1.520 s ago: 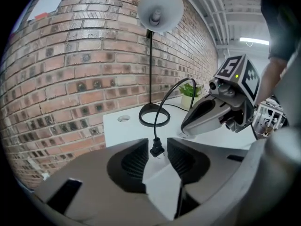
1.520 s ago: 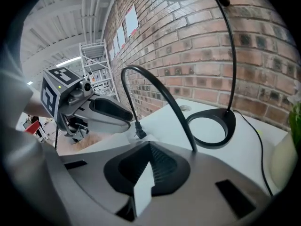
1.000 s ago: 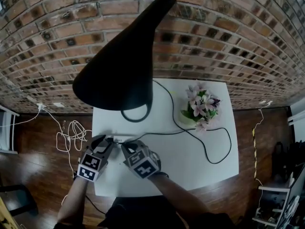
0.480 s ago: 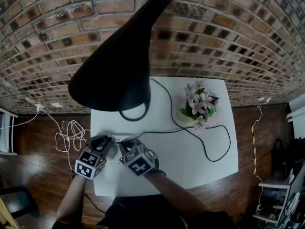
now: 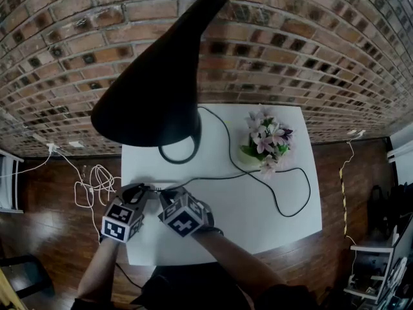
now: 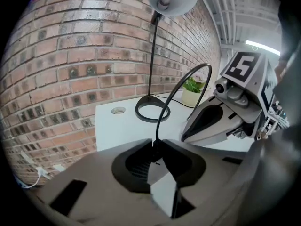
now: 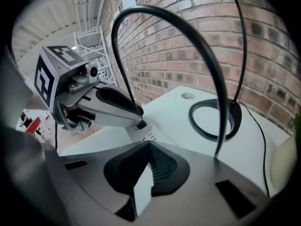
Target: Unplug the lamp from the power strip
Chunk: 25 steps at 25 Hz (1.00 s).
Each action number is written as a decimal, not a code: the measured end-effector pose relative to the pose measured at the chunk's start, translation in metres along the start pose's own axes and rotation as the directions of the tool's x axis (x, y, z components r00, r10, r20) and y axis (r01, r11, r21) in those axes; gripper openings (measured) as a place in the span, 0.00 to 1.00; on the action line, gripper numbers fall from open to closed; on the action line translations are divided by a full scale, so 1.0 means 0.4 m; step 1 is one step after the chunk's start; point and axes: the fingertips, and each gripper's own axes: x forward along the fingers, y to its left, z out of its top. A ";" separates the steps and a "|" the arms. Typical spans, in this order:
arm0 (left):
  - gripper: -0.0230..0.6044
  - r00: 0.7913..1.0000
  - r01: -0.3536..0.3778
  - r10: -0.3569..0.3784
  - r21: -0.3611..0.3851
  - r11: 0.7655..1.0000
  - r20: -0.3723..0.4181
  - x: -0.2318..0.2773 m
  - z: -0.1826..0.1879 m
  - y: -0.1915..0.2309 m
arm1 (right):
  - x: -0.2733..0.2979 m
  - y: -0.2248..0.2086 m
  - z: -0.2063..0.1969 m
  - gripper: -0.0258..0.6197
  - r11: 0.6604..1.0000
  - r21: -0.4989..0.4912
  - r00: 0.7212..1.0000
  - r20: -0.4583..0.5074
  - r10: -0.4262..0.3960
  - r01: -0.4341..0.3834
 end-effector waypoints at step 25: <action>0.13 1.000 -0.004 0.003 -0.009 1.000 -0.012 -0.005 0.006 -0.003 | 0.004 0.002 0.001 0.04 1.000 -0.027 0.999 -0.032 0.008 -0.009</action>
